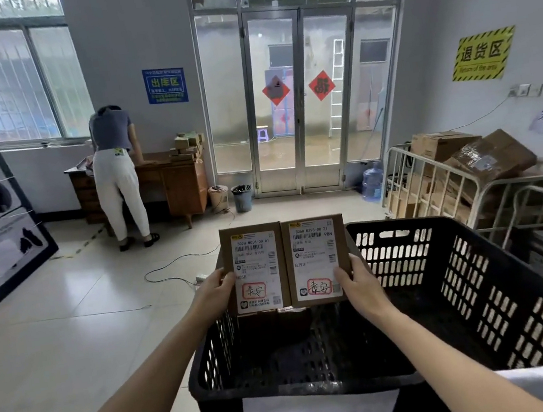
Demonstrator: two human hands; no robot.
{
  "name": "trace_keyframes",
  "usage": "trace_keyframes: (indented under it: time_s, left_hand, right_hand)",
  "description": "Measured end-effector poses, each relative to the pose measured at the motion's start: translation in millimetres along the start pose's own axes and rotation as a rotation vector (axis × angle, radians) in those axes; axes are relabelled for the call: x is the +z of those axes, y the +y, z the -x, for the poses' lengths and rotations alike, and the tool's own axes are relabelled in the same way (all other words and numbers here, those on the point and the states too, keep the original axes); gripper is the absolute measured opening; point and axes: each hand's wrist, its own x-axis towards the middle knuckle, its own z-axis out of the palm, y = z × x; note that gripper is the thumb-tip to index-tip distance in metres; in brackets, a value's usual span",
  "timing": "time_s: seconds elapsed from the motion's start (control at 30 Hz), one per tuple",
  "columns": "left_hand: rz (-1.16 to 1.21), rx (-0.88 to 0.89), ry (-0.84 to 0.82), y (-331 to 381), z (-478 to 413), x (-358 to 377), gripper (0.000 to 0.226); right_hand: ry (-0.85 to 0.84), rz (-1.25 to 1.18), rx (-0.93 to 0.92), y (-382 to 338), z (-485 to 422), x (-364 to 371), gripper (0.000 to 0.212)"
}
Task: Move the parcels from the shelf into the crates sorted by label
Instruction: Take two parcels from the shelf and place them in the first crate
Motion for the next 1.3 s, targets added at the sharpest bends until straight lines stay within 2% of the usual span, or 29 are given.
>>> trace_keyframes:
  time_s: [0.2, 0.33, 0.5, 0.7, 0.87, 1.0, 1.17, 1.3]
  left_hand:
    - [-0.119, -0.139, -0.044, -27, -30, 26, 0.033]
    - [-0.178, -0.262, -0.118, -45, -39, 46, 0.031]
    - [-0.185, -0.460, -0.204, -83, -48, 52, 0.030]
    - [-0.250, -0.564, -0.247, -110, -56, 52, 0.028]
    - [-0.374, -0.623, -0.311, -124, -66, 52, 0.031]
    - [-0.459, -0.669, -0.380, -126, -74, 54, 0.034]
    - [-0.474, -0.741, -0.474, -133, -77, 57, 0.031]
    - [-0.551, -0.740, -0.511, -140, -82, 58, 0.031]
  right_hand:
    - [-0.111, 0.047, 0.164, 37, -41, 7, 0.035]
    - [-0.173, 0.051, 0.347, 65, -60, 15, 0.033]
    - [-0.297, 0.038, 0.541, 89, -71, 32, 0.016]
    - [-0.435, 0.132, 0.660, 109, -76, 52, 0.032]
    - [-0.536, 0.170, 0.704, 119, -78, 61, 0.029]
    - [-0.585, 0.291, 0.684, 126, -85, 66, 0.039]
    - [-0.653, 0.463, 0.666, 132, -87, 72, 0.041]
    - [-0.704, 0.488, 0.685, 140, -91, 79, 0.043]
